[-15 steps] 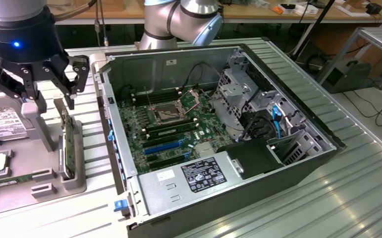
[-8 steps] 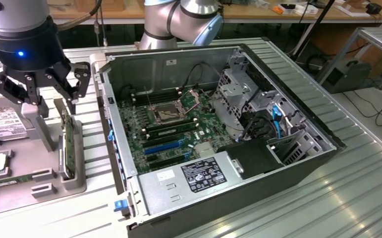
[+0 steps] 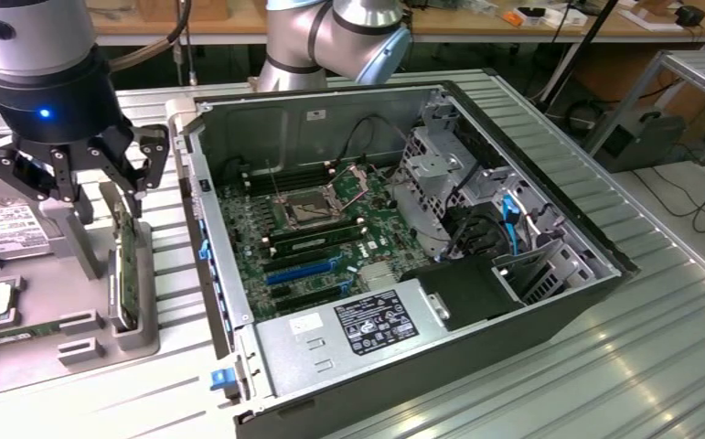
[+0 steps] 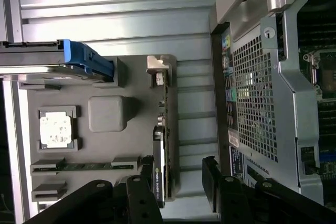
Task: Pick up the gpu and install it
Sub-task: 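Pick up the gpu and move the gpu toward the slot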
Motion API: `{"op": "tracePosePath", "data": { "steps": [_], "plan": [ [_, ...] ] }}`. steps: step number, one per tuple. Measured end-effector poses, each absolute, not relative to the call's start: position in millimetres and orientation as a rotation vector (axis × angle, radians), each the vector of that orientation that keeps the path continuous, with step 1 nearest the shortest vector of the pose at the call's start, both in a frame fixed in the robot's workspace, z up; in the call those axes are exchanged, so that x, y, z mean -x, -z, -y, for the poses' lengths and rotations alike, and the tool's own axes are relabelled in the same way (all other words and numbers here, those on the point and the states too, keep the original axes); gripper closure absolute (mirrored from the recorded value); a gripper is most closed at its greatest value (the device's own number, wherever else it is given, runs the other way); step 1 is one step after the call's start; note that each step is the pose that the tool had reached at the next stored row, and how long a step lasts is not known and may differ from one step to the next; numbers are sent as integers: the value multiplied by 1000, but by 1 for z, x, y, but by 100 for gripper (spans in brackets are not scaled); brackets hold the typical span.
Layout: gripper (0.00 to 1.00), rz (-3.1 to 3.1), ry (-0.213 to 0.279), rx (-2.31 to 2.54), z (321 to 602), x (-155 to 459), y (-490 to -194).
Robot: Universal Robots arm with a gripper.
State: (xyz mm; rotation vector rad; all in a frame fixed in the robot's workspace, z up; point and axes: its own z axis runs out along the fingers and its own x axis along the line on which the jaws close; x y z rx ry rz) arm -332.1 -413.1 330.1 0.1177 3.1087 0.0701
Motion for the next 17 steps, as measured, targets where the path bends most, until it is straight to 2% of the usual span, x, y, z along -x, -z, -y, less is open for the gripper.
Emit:
{"op": "tracePosePath", "data": {
  "steps": [17],
  "plan": [
    [50, -3106, -70, -118, 415, 343, -281]
  ]
}}
